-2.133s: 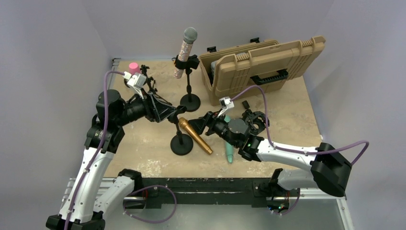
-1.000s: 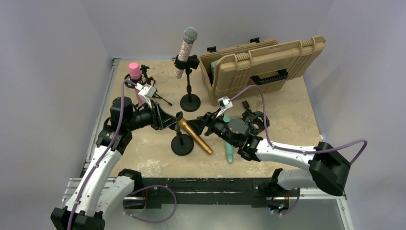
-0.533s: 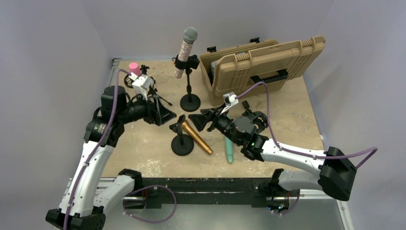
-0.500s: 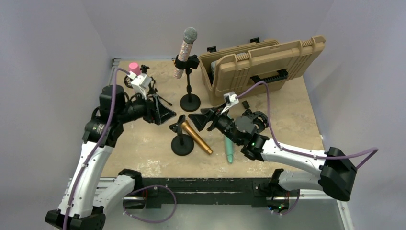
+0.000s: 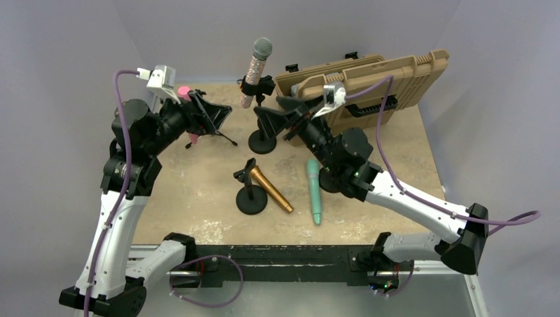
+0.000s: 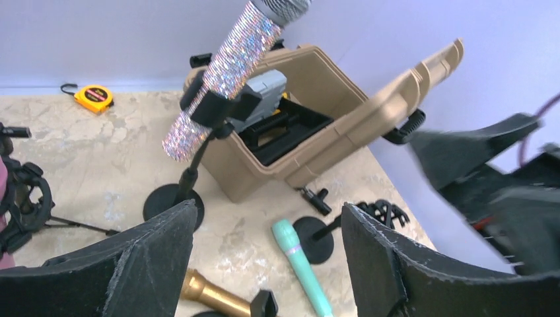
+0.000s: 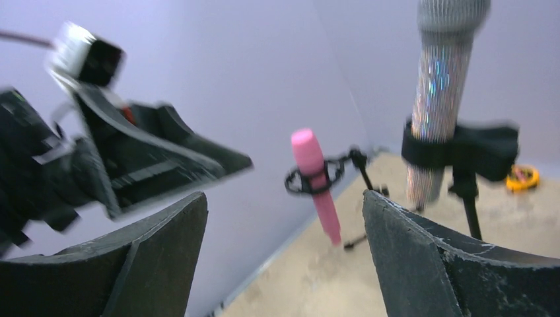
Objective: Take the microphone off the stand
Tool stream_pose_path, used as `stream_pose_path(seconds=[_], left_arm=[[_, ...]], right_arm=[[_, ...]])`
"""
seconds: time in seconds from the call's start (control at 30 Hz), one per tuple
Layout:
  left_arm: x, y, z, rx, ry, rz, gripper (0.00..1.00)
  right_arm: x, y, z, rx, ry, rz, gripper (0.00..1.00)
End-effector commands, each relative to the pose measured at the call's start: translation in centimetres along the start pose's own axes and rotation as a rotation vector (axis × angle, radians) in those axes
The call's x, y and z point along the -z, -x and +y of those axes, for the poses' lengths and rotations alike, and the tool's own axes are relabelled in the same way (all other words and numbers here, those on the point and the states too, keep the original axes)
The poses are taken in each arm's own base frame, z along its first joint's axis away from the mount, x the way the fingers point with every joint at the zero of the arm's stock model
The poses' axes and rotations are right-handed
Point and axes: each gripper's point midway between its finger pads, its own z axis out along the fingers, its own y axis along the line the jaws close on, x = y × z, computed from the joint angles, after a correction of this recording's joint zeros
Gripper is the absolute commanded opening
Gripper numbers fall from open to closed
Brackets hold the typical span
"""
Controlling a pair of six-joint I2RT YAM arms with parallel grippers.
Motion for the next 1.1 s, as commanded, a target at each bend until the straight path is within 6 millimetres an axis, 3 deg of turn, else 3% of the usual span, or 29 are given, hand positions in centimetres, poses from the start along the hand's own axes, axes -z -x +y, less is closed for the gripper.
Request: stream_pose_path(seconds=[0.0, 0.2, 0.33, 0.57, 0.87, 1.07], left_arm=[[-1.0, 4.8, -0.4, -0.024, 0.008, -0.152, 0.78], [-2.1, 2.8, 1.2, -0.122, 0.026, -0.099, 0.79], [-2.1, 1.3, 1.8, -0.159, 0.023, -0.072, 0.79], [-2.2, 0.8, 1.0, -0.164, -0.036, -0.07, 0.79], [-2.6, 0.3, 1.4, -0.158, -0.03, -0.056, 0.79], [-2.5, 0.3, 1.3, -0.159, -0.032, -0.057, 0.79]], right_arm=[[-3.1, 7.3, 0.7, 0.079, -0.025, -0.138, 0.87], [-7.1, 10.9, 2.0, 0.102, -0.042, -0.2, 0.92], [-10.3, 9.8, -0.4, 0.09, -0.152, -0.17, 0.94], [-14.6, 8.4, -4.2, 0.127, -0.279, -0.13, 0.95], [-15.5, 8.2, -9.7, 0.233, -0.419, -0.096, 0.94], [-15.5, 7.2, -10.5, 0.275, -0.422, -0.06, 0.92]])
